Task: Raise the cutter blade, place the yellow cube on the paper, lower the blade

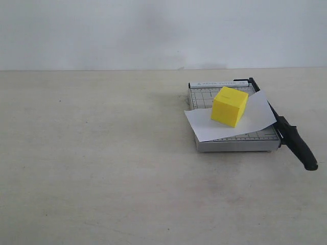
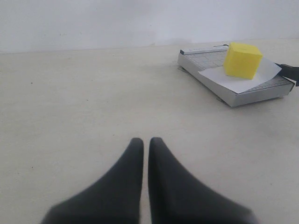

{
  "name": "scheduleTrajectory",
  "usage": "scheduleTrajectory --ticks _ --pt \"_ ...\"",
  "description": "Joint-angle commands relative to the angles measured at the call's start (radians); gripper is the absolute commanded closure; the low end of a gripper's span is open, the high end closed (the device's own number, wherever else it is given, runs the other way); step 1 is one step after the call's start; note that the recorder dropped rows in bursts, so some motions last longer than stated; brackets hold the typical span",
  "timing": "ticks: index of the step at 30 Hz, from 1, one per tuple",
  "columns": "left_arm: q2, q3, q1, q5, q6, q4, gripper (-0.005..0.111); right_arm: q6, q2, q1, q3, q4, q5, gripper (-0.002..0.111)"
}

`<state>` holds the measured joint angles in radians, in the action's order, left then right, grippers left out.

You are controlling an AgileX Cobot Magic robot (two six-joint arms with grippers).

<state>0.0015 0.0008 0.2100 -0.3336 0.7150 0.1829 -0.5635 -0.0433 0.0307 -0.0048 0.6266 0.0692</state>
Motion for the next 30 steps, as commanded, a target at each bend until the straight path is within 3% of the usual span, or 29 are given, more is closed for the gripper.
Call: scheduleTrajectory --ticks 1,22,30 --pt "-0.002 -0.001 -0.001 0.015 0.0 0.0 0.102 0.004 0.002 -0.002 0.005 -0.003 0.045 0.108" --pt "-0.002 -0.001 -0.001 0.015 0.0 0.0 0.102 0.004 0.002 -0.002 0.005 -0.012 0.035 0.108" --pt "-0.002 -0.001 -0.001 0.015 0.0 0.0 0.102 0.364 0.002 -0.002 0.005 -0.184 0.048 0.108"
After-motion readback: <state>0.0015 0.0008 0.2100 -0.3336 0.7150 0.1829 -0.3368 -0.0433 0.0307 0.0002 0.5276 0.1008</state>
